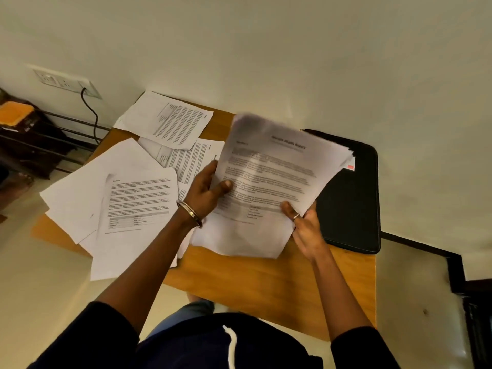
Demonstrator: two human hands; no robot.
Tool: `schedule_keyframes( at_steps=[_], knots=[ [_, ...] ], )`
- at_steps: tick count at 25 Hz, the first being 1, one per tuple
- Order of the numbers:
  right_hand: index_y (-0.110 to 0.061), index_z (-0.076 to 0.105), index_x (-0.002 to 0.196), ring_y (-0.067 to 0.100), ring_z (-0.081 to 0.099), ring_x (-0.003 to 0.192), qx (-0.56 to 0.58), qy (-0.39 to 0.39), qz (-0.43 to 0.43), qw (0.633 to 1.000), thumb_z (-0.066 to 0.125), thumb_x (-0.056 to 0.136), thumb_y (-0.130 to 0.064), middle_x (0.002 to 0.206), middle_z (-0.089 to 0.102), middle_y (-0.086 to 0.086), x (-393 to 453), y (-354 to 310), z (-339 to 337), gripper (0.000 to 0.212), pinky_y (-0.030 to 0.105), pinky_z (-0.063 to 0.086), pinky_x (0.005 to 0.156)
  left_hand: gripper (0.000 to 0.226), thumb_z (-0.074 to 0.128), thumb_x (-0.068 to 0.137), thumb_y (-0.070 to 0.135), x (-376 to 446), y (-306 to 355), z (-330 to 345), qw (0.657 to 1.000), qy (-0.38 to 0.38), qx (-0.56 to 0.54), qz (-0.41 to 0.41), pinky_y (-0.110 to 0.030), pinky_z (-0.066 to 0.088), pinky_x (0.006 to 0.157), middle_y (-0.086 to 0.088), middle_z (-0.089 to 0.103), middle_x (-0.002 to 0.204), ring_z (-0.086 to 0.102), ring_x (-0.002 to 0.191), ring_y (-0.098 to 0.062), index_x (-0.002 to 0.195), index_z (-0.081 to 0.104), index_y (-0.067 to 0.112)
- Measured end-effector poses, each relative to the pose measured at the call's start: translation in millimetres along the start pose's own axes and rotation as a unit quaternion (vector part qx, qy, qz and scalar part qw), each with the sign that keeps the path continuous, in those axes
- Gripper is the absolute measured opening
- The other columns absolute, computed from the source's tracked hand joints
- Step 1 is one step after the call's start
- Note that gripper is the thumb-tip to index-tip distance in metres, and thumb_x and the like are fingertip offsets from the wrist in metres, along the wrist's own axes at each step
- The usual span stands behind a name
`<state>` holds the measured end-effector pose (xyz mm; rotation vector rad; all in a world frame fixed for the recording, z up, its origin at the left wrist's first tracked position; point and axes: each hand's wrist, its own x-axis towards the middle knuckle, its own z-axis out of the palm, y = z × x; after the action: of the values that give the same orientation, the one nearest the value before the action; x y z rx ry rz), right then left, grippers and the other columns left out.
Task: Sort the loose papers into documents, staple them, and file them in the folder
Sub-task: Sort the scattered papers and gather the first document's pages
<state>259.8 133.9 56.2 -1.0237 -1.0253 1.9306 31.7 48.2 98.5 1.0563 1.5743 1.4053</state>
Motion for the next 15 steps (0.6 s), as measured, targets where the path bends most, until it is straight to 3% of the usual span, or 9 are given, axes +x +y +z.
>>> schedule_keyframes(
  at_steps=[3,6,9,10,13,15],
  knots=[
    [-0.010,0.052,0.125,0.029,0.064,0.109,-0.069,0.009,-0.063,0.996,0.071,0.080,-0.001,0.118,0.067,0.010,7.1,-35.2,22.4,0.049,0.045,0.056,0.083,0.036,0.058,0.084,0.022,16.6,17.4,-12.0,0.999,0.016,0.002,0.042,-0.032,0.056,0.078,0.006,0.066,0.110,0.065,0.099,-0.020,0.118,0.049,0.016],
    [-0.016,0.063,0.108,0.018,0.068,0.100,-0.136,0.046,-0.128,0.981,0.069,0.082,-0.002,0.104,0.073,-0.002,9.4,-60.8,44.7,0.029,0.035,0.059,0.079,0.050,0.055,0.086,0.018,29.9,27.4,-22.3,0.995,0.048,0.016,0.083,-0.039,0.057,0.081,-0.004,0.056,0.124,0.064,0.102,-0.017,0.130,0.034,0.010],
    [-0.014,0.061,0.111,0.010,0.068,0.097,-0.146,0.091,-0.181,0.968,0.065,0.087,-0.005,0.102,0.070,-0.004,9.4,-63.4,63.8,0.026,0.021,0.056,0.075,0.054,0.061,0.084,0.003,32.5,36.3,-17.2,0.979,0.127,0.015,0.159,-0.035,0.057,0.081,-0.005,0.033,0.135,0.063,0.099,-0.012,0.123,0.032,0.026],
    [-0.011,0.059,0.117,0.010,0.067,0.099,-0.150,0.106,-0.187,0.965,0.063,0.089,-0.006,0.106,0.068,-0.003,9.4,-56.6,67.2,0.028,0.019,0.055,0.075,0.054,0.062,0.084,0.002,32.0,31.2,-14.9,0.976,0.148,0.002,0.159,-0.035,0.057,0.081,-0.004,0.036,0.131,0.061,0.098,-0.013,0.123,0.034,0.025],
    [-0.022,0.043,0.135,0.005,0.059,0.108,-0.206,0.126,-0.143,0.960,0.058,0.094,-0.020,0.123,0.058,-0.002,7.3,-17.0,70.9,0.044,0.021,0.055,0.083,0.039,0.061,0.086,0.016,24.6,-2.7,-9.2,0.977,0.202,0.049,0.047,-0.049,0.053,0.081,-0.006,0.057,0.105,0.059,0.090,-0.019,0.120,0.047,0.003],
    [-0.038,0.030,0.136,-0.002,0.053,0.108,-0.240,0.125,-0.104,0.957,0.053,0.096,-0.023,0.123,0.051,-0.013,5.1,8.4,74.5,0.049,0.017,0.053,0.084,0.034,0.057,0.090,0.011,18.1,-27.0,-5.7,0.977,0.198,0.081,0.001,-0.041,0.052,0.084,-0.013,0.060,0.107,0.057,0.098,-0.026,0.121,0.049,0.000]
  ],
)
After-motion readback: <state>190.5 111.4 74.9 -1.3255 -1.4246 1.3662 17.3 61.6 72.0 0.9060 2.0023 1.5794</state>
